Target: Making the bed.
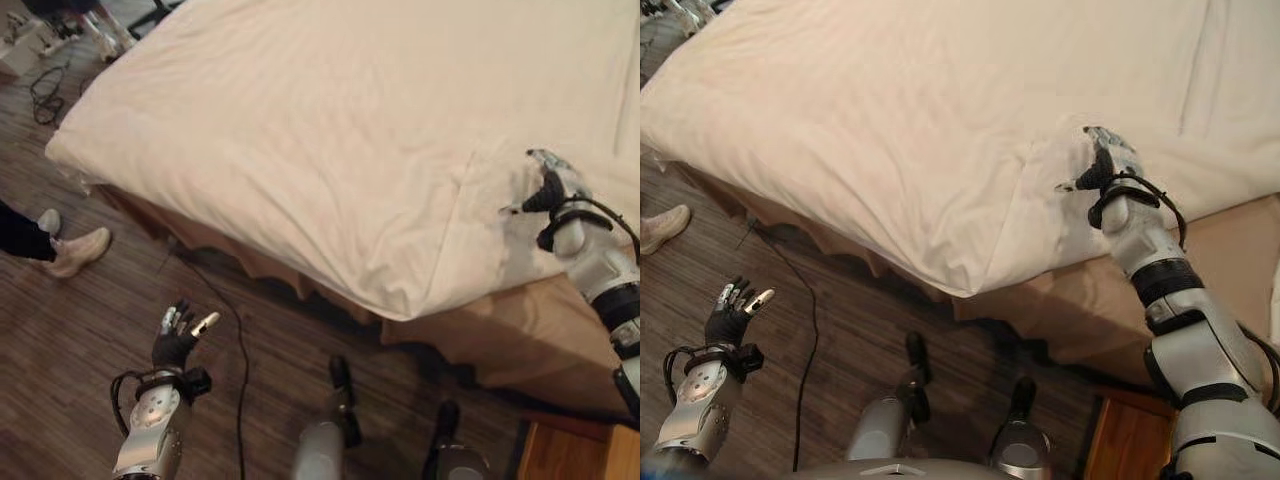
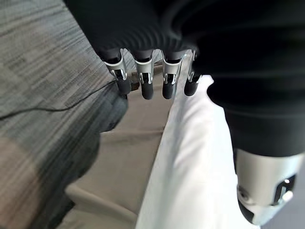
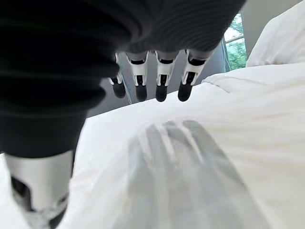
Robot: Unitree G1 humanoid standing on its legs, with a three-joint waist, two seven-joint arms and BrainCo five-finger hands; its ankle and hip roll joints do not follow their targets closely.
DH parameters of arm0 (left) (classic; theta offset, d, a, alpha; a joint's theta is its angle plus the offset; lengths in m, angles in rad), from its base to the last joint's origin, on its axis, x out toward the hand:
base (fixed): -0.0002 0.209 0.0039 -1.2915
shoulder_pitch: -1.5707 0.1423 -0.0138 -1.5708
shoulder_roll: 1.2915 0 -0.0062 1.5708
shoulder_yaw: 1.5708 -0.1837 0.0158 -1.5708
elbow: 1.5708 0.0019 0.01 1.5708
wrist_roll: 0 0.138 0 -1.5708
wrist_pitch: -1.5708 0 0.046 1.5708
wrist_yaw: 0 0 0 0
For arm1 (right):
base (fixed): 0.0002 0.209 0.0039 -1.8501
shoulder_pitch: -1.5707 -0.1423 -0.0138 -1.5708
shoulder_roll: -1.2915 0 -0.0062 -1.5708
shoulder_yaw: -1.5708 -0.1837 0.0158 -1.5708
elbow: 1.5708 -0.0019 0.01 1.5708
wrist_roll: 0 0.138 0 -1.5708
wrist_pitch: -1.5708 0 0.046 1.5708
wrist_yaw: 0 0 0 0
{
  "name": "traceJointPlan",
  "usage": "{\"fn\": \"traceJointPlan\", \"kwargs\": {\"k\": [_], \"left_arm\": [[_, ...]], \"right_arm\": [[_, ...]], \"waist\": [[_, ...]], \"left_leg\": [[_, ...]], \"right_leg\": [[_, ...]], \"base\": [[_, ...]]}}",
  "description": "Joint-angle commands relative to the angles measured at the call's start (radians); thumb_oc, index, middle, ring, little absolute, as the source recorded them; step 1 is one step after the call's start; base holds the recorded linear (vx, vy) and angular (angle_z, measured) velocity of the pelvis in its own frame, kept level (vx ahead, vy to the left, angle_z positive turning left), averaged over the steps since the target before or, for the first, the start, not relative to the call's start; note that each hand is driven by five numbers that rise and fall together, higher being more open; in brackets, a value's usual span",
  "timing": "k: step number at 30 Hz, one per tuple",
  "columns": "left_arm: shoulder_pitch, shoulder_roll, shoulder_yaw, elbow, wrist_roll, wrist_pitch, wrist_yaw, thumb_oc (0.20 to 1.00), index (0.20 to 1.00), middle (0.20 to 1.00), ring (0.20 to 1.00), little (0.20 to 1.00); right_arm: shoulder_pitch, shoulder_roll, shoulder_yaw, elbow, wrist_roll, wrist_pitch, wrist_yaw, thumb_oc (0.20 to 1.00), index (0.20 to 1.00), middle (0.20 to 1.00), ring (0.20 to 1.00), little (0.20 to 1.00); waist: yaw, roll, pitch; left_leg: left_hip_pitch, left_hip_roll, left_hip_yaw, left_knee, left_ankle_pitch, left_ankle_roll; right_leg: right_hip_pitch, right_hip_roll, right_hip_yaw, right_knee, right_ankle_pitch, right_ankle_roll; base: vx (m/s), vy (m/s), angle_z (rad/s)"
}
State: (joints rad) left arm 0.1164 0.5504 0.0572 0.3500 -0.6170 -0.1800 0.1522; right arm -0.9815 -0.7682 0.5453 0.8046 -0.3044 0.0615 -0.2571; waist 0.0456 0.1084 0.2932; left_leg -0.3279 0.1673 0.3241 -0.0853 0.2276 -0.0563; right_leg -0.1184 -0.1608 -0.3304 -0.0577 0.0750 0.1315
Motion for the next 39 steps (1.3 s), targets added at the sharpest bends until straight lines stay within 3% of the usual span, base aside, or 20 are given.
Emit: {"fn": "traceJointPlan", "kwargs": {"k": [1, 4, 12, 13, 14, 15, 16, 19, 20, 23, 27, 32, 34, 38, 39], "left_arm": [[-0.122, 0.095, 0.039, 0.006, -0.049, -0.065, 0.007, 1.000, 1.000, 1.000, 1.000, 1.000], [-0.125, 0.100, 0.043, -0.023, -0.080, -0.071, -0.006, 1.000, 1.000, 1.000, 1.000, 1.000], [-0.122, 0.101, 0.029, -0.109, -0.107, -0.075, -0.051, 1.000, 1.000, 1.000, 1.000, 1.000], [-0.116, 0.098, 0.028, -0.121, -0.115, -0.076, -0.060, 1.000, 1.000, 1.000, 1.000, 1.000], [-0.103, 0.096, 0.026, -0.148, -0.125, -0.076, -0.081, 1.000, 1.000, 1.000, 1.000, 1.000], [-0.102, 0.096, 0.026, -0.149, -0.125, -0.076, -0.081, 1.000, 1.000, 1.000, 1.000, 1.000], [-0.094, 0.093, 0.023, -0.165, -0.125, -0.074, -0.089, 1.000, 1.000, 1.000, 1.000, 1.000], [-0.076, 0.083, 0.011, -0.199, -0.119, -0.072, -0.108, 1.000, 1.000, 1.000, 1.000, 1.000], [-0.143, 0.068, -0.040, -0.133, -0.079, -0.057, -0.078, 1.000, 1.000, 1.000, 1.000, 1.000], [-0.239, 0.045, -0.089, -0.077, -0.062, -0.060, -0.085, 1.000, 1.000, 1.000, 1.000, 1.000], [-0.299, -0.001, -0.145, -0.043, -0.079, -0.057, -0.079, 1.000, 1.000, 1.000, 1.000, 1.000], [-0.324, -0.035, -0.169, -0.010, -0.083, -0.042, -0.074, 1.000, 1.000, 1.000, 1.000, 1.000], [-0.314, -0.068, -0.176, 0.013, -0.067, -0.025, -0.068, 1.000, 1.000, 1.000, 1.000, 1.000], [-0.296, -0.080, -0.186, 0.037, -0.049, -0.013, -0.076, 1.000, 1.000, 1.000, 1.000, 1.000], [-0.289, -0.092, -0.178, 0.050, -0.046, -0.003, -0.080, 1.000, 1.000, 1.000, 1.000, 1.000]], "right_arm": [[-0.239, -0.018, 0.068, 0.041, 0.015, -0.018, -0.086, 1.000, 1.000, 1.000, 1.000, 1.000], [-0.397, -0.005, 0.143, 0.076, 0.018, -0.019, -0.097, 1.000, 1.000, 1.000, 1.000, 1.000], [-0.446, -0.054, 0.176, 0.027, 0.062, -0.023, -0.106, 1.000, 1.000, 1.000, 1.000, 1.000], [-0.450, -0.059, 0.181, 0.023, 0.058, -0.021, -0.103, 0.501, 0.501, 0.501, 0.501, 0.501], [-0.449, -0.072, 0.180, 0.011, 0.058, -0.018, -0.097, 0.200, 0.200, 0.200, 0.200, 0.200], [-0.448, -0.073, 0.180, 0.011, 0.058, -0.018, -0.096, 0.200, 0.200, 0.200, 0.200, 0.200], [-0.438, -0.078, 0.177, 0.001, 0.059, -0.017, -0.094, 0.200, 0.200, 0.200, 0.200, 0.200], [-0.377, -0.085, 0.157, -0.029, 0.062, -0.019, -0.086, 0.200, 0.200, 0.200, 0.200, 0.200], [-0.324, -0.060, 0.152, -0.100, 0.041, -0.015, -0.066, 0.200, 0.200, 0.200, 0.200, 0.200], [-0.303, -0.057, 0.143, -0.103, 0.029, -0.002, -0.066, 0.200, 0.200, 0.200, 0.200, 0.200], [-0.271, -0.045, 0.128, -0.094, 0.015, 0.003, -0.044, 0.200, 0.200, 0.200, 0.200, 0.200], [-0.167, -0.063, 0.051, -0.163, 0.018, 0.012, -0.036, 0.200, 0.200, 0.200, 0.200, 0.200], [-0.042, -0.057, -0.032, -0.213, 0.030, 0.011, -0.032, 0.200, 0.200, 0.200, 0.200, 0.200], [0.106, -0.060, -0.130, -0.229, 0.065, 0.005, -0.025, 0.200, 0.200, 0.200, 0.200, 0.200], [0.196, -0.054, -0.184, -0.238, 0.094, 0.000, -0.024, 0.200, 0.200, 0.200, 0.200, 0.200]], "waist": [[0.015, -0.052, 0.059], [0.022, -0.033, 0.113], [0.009, 0.001, 0.137], [0.006, 0.009, 0.140], [-0.001, 0.024, 0.142], [-0.001, 0.023, 0.135], [-0.005, 0.027, 0.144], [-0.018, 0.033, 0.140], [-0.052, 0.024, 0.128], [-0.063, 0.025, 0.106], [-0.106, -0.010, 0.045], [-0.151, -0.044, 0.000], [-0.185, -0.057, -0.026], [-0.210, -0.081, -0.054], [-0.235, -0.086, -0.067]], "left_leg": [[0.088, 0.145, -0.010, 0.012, -0.047, -0.136], [0.026, 0.163, 0.006, 0.019, -0.027, -0.143], [-0.006, 0.157, 0.025, 0.015, -0.020, -0.147], [-0.005, 0.153, 0.028, 0.014, -0.021, -0.147], [-0.001, 0.146, 0.034, 0.012, -0.022, -0.147], [0.010, 0.142, 0.024, 0.009, -0.043, -0.157], [0.006, 0.142, 0.037, 0.011, -0.024, -0.145], [0.043, 0.131, 0.045, 0.009, -0.033, -0.141], [0.084, 0.122, 0.058, 0.008, -0.046, -0.141], [0.135, 0.107, 0.062, 0.006, -0.064, -0.137], [0.216, 0.066, 0.064, 0.002, -0.101, -0.117], [0.270, 0.048, 0.077, -0.002, -0.123, -0.104], [0.294, 0.040, 0.091, -0.002, -0.136, -0.096], [0.327, 0.040, 0.119, -0.002, -0.147, -0.092], [0.339, 0.042, 0.135, -0.002, -0.147, -0.093]], "right_leg": [[-0.155, -0.081, 0.062, 0.156, -0.090, 0.015], [-0.261, -0.085, 0.082, 0.212, -0.091, 0.015], [-0.356, -0.105, 0.119, 0.253, -0.085, 0.021], [-0.358, -0.110, 0.120, 0.254, -0.085, 0.022], [-0.361, -0.117, 0.125, 0.253, -0.080, 0.023], [-0.352, -0.119, 0.134, 0.255, -0.104, 0.033], [-0.352, -0.118, 0.129, 0.248, -0.077, 0.025], [-0.318, -0.123, 0.134, 0.228, -0.070, 0.030], [-0.279, -0.126, 0.135, 0.206, -0.066, 0.035], [-0.223, -0.135, 0.135, 0.183, -0.056, 0.041], [-0.124, -0.135, 0.141, 0.120, -0.031, 0.046], [-0.065, -0.137, 0.149, 0.076, -0.010, 0.051], [-0.047, -0.135, 0.160, 0.058, 0.002, 0.056], [-0.028, -0.132, 0.177, 0.032, 0.016, 0.062], [-0.024, -0.129, 0.186, 0.020, 0.023, 0.064]], "base": [[-0.23, 0.031, -0.32], [-0.16, 0.043, -0.19], [-0.04, 0.041, -0.11], [-0.03, 0.063, -0.09], [0.06, 0.071, -0.07], [-0.02, 0.055, -0.05], [0.00, 0.073, -0.03], [-0.02, 0.066, -0.06], [0.06, 0.097, -0.09], [0.07, 0.058, 0.02], [0.10, 0.030, -0.03], [0.07, 0.040, -0.11], [0.03, 0.041, -0.10], [0.03, 0.015, -0.23], [0.04, 0.003, -0.21]]}}
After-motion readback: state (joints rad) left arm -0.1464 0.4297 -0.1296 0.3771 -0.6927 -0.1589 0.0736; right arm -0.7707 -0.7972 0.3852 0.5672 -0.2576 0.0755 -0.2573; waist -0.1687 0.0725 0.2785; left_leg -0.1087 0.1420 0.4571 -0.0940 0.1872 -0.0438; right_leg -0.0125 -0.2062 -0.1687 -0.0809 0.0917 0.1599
